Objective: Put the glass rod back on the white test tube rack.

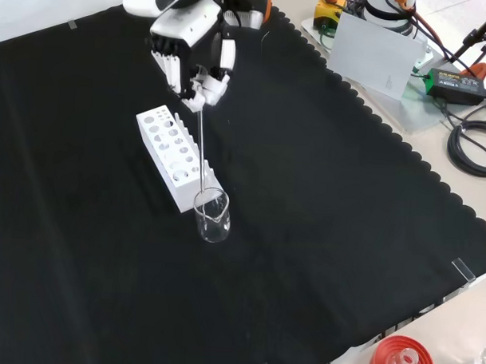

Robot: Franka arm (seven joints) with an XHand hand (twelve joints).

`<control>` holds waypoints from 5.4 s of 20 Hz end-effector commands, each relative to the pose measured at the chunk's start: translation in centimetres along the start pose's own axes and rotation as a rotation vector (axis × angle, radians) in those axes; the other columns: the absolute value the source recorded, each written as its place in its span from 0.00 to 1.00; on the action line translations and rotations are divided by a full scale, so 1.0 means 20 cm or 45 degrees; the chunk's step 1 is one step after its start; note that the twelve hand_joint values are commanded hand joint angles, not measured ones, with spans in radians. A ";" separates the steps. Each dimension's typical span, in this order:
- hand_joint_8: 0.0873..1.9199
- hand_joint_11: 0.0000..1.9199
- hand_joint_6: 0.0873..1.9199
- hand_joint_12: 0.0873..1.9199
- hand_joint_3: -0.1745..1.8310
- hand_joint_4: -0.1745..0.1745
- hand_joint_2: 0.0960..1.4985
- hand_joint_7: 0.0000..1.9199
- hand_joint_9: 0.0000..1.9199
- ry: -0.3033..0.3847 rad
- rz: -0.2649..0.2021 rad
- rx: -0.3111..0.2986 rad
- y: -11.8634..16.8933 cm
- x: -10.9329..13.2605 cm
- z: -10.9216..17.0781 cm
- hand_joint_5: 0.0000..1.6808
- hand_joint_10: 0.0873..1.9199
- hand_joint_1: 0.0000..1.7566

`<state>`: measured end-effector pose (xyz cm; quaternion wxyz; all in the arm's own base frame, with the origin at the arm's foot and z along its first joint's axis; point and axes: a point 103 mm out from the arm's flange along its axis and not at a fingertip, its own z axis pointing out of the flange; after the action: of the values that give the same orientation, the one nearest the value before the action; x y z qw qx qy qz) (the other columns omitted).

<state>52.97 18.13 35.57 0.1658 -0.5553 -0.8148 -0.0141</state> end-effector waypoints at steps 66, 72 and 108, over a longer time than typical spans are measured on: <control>0.51 0.84 0.34 0.35 0.35 0.00 0.49 0.63 0.92 0.080 0.237 -0.053 -0.42 -0.63 -0.13 0.63 0.25 0.74; 0.51 0.84 0.34 0.35 0.36 0.00 0.49 0.63 0.92 0.079 0.234 -0.033 -0.39 -0.62 -0.11 0.63 0.25 0.74; 0.51 0.84 0.34 0.35 0.36 0.00 0.49 0.63 0.92 0.083 0.235 -0.028 -0.35 -0.64 -0.10 0.63 0.25 0.74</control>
<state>51.29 3.48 35.04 0.1867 -0.6277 -0.7552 -0.0296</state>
